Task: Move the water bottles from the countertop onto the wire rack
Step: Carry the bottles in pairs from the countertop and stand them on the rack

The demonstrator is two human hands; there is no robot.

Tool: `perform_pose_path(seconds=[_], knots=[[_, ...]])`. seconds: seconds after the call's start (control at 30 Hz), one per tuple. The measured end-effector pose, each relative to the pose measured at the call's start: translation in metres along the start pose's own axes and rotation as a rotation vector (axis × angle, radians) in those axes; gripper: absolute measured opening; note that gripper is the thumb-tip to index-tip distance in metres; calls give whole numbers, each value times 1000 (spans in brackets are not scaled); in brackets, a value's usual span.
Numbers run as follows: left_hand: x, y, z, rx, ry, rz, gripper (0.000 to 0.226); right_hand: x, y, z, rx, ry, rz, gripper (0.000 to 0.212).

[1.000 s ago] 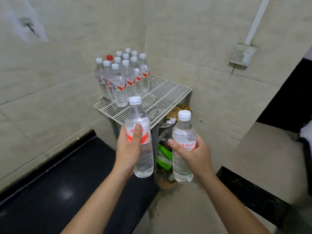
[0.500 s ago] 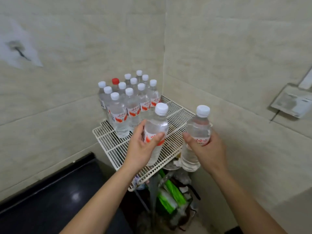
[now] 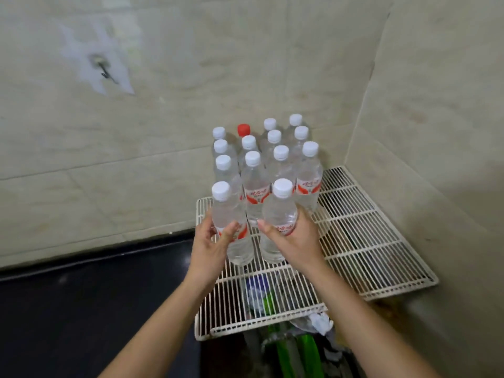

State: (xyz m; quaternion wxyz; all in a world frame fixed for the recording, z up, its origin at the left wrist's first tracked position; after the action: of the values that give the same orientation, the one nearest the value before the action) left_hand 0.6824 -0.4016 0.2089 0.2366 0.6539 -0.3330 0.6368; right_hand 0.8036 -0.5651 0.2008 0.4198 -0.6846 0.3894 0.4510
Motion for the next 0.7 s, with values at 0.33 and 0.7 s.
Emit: perform_pose_path(seconds=[0.33,0.7], knots=[[-44,14,4,-106,-234,-24,88,58,17,4,-325,187,158,111],[-74,7,-8,-9,-260,-143,43,58,20,20,-285,204,183,61]])
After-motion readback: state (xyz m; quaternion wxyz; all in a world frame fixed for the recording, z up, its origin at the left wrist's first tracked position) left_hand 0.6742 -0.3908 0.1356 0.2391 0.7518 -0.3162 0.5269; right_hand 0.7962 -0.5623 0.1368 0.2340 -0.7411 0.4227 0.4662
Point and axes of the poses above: each hand's wrist, its own y-axis away from the middle knuckle, its own z-axis out of the palm, x = y × z, the point moved 7 cm from there along -y, towards the middle knuckle, and after that the axes turned 5 degrees about x, right-handed, at the moved point
